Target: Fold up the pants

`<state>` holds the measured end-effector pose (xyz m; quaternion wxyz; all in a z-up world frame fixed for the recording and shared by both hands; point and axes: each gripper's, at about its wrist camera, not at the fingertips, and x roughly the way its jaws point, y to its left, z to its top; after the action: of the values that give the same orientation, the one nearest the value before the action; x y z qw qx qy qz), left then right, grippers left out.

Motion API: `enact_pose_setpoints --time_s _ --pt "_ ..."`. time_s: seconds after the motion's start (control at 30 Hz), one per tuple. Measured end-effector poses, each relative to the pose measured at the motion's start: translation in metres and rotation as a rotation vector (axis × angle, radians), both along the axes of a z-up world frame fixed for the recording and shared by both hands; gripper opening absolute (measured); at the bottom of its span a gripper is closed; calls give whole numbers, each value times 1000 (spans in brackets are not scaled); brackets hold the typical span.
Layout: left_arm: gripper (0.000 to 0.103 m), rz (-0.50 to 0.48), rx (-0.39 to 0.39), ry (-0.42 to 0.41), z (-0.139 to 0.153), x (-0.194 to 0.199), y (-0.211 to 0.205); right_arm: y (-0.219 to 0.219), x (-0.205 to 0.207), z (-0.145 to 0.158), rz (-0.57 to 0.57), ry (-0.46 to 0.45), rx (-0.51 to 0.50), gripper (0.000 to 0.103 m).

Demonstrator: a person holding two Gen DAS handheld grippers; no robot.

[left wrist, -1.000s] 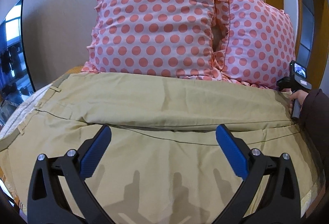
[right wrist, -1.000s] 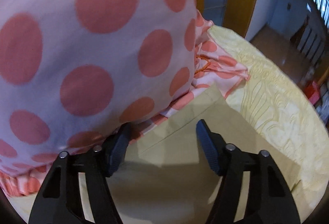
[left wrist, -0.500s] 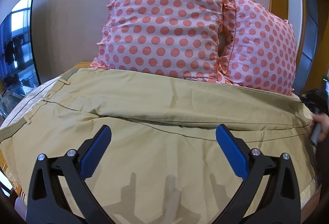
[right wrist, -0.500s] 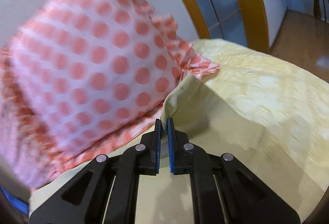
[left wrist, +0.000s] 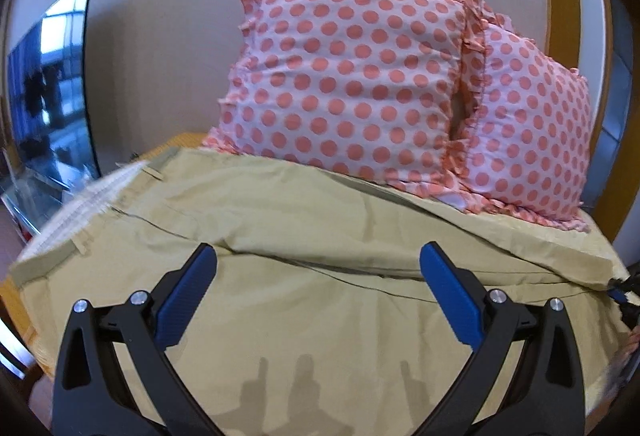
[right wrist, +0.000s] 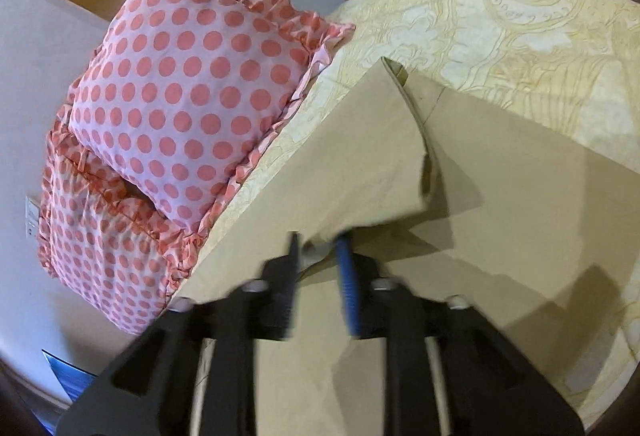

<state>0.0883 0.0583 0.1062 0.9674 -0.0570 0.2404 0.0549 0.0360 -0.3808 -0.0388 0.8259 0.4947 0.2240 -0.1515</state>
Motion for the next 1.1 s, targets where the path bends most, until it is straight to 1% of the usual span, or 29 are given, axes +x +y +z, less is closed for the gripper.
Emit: enact_pose_setpoints --time_s 0.03,0.07,0.13,0.2,0.23,0.3,0.33,0.37,0.4,0.47,0.5,0.53,0.6,0.67,0.8,0.83,0.93,0.97,1.0,1.03,1.07,1.1 --pt "101 14 14 -5 1 0 2 0 1 -2 1 4 16 48" --pt "101 17 19 -6 2 1 4 -1 1 -5 2 4 39 54" --pt "101 19 28 -1 3 4 7 -1 1 -9 -4 1 62 54" --pt "101 21 37 15 2 9 11 0 1 -11 -17 4 45 51" --pt "101 14 36 22 1 13 12 0 2 -10 -22 3 35 50" --pt "101 -6 22 29 -1 19 16 -1 5 -11 -25 -13 21 18" --pt "101 -24 2 27 -1 23 20 -3 5 -13 -23 -22 19 2" --pt "101 -48 -29 27 -2 27 25 -5 4 -14 -21 -39 23 2" --pt "101 -66 -59 30 -2 30 29 -6 -4 -12 -22 -92 21 2" --pt "101 -113 -156 41 -3 41 42 -7 -19 -3 -43 -159 -22 2" --pt "101 -123 -203 51 -3 48 49 -8 -31 4 -70 -191 -56 2" --pt "101 -125 -255 69 -4 57 57 -9 -38 7 -84 -205 -66 2" --pt "101 -117 -329 115 -7 80 69 -12 -49 12 -100 -237 -63 2" --pt "101 -116 -375 146 -10 100 75 -14 -55 14 -106 -251 -65 2" --pt "98 -62 -379 226 -22 141 77 -18 -58 15 -111 -266 -72 2" --pt "93 -53 -387 248 -26 152 78 -18 -59 15 -112 -268 -77 2" --pt "88 -12 -398 298 -37 181 83 -20 -60 14 -110 -273 -81 2" --pt "83 8 -395 311 -40 190 85 -21 -60 15 -108 -275 -79 2" --pt "80 30 -396 323 -43 197 88 -21 -60 15 -105 -277 -83 2" --pt "72 53 -402 336 -47 208 93 -22 -60 15 -106 -276 -89 2" --pt "52 67 -412 343 -51 215 98 -22 -61 16 -104 -276 -97 2" --pt "38 74 -428 343 -54 218 103 -22 -60 16 -101 -276 -104 2"
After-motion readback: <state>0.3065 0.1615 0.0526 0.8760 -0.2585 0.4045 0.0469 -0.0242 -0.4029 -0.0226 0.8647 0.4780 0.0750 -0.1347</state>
